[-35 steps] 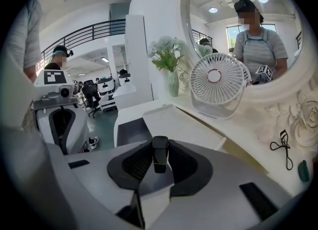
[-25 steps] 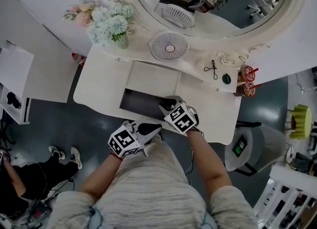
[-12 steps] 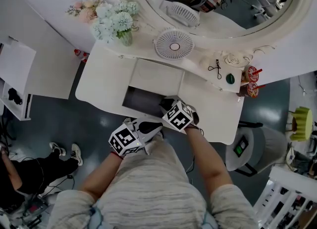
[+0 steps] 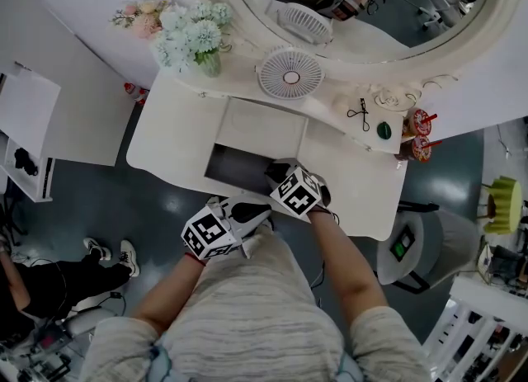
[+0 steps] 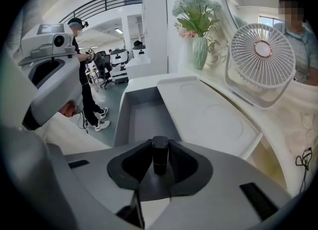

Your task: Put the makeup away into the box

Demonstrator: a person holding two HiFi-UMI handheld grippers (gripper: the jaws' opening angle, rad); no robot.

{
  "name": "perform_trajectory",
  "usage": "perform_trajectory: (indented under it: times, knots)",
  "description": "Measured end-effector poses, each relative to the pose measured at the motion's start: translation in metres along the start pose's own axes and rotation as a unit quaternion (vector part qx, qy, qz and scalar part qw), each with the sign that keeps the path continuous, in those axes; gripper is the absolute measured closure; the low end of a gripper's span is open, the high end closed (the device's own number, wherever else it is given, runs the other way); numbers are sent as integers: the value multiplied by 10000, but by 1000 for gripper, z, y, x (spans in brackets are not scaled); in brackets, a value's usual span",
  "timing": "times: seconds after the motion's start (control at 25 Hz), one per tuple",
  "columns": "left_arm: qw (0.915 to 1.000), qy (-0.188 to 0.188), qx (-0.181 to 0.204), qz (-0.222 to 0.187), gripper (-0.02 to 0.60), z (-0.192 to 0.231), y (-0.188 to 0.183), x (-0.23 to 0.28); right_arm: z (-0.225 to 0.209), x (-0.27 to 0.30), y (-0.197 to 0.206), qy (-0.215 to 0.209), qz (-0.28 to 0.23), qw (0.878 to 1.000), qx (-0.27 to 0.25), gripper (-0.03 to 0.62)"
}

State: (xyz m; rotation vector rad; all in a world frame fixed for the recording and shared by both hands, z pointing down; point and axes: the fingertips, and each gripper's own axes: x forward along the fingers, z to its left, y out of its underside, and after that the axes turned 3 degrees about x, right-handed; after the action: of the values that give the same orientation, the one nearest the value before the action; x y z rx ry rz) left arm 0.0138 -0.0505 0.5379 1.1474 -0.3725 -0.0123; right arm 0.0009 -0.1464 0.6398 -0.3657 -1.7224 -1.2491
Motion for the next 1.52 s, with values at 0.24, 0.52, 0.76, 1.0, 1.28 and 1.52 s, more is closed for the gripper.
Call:
perform_trajectory:
  times: [0.24, 0.52, 0.76, 1.0, 1.28, 1.52]
  knots:
    - [10000, -1, 15, -11, 568, -1, 0, -1, 2, -1, -1, -59, -135, 9998, 124, 476]
    - [10000, 10, 37, -3, 568, -5, 1, -2, 5, -4, -2, -65, -281, 9993, 216, 441]
    - [10000, 13, 55, 5, 568, -6, 0, -2, 6, -15, -7, -16, -464, 9986, 272, 441]
    - [10000, 40, 87, 23, 568, -8, 0, 0, 8, -29, -8, 64, -695, 9958, 599, 441]
    - [9999, 39, 134, 43, 568, -10, -2, 1, 11, -45, -5, 150, -948, 9916, 864, 441]
    - [9999, 44, 157, 46, 568, -14, -2, 4, 12, -59, 1, 228, -1070, 9888, 1018, 441]
